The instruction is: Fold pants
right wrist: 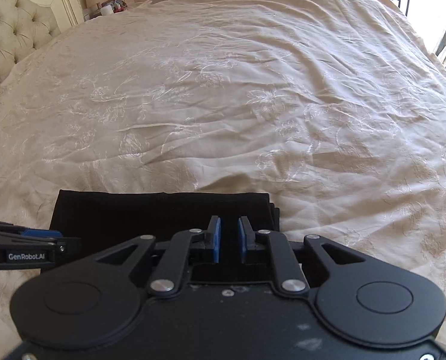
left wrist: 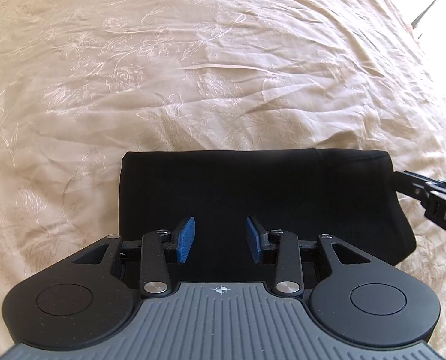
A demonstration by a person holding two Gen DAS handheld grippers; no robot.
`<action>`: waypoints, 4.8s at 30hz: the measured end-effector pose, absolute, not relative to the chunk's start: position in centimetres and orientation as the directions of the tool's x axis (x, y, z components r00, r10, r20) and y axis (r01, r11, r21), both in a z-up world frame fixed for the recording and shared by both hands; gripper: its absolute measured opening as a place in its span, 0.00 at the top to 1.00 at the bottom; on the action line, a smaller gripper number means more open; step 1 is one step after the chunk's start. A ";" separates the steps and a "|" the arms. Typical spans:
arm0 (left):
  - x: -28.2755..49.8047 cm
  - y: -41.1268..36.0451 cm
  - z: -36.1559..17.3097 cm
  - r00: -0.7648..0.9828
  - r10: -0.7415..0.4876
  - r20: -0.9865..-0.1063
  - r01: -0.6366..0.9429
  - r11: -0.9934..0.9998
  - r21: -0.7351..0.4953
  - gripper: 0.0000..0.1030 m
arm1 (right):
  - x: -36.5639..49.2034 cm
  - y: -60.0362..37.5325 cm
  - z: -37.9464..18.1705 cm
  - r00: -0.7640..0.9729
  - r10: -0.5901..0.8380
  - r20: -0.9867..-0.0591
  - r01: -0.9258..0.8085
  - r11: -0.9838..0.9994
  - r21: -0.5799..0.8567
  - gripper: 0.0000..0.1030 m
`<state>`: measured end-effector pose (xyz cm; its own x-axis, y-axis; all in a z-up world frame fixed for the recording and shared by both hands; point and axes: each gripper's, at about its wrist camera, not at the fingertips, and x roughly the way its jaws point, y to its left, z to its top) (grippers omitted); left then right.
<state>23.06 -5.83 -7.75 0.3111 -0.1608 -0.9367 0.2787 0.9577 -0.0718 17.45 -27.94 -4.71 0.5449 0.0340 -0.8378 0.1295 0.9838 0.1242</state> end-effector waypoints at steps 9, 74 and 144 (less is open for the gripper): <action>26.0 -7.6 -11.2 0.279 -0.088 -0.956 0.313 0.950 0.004 0.64 | 19.8 -28.0 -9.5 0.435 0.000 -0.901 0.149 0.986 0.072 0.86; 18.3 0.6 -8.4 0.373 -0.162 -0.914 0.241 0.968 -0.074 0.49 | 15.3 -32.4 -10.6 0.401 0.106 -0.910 0.179 0.965 0.191 0.61; 17.2 36.8 -7.7 0.384 0.107 -0.917 -0.147 0.988 0.053 0.71 | 21.2 9.0 -9.7 0.351 0.181 -0.919 0.003 0.981 0.195 0.64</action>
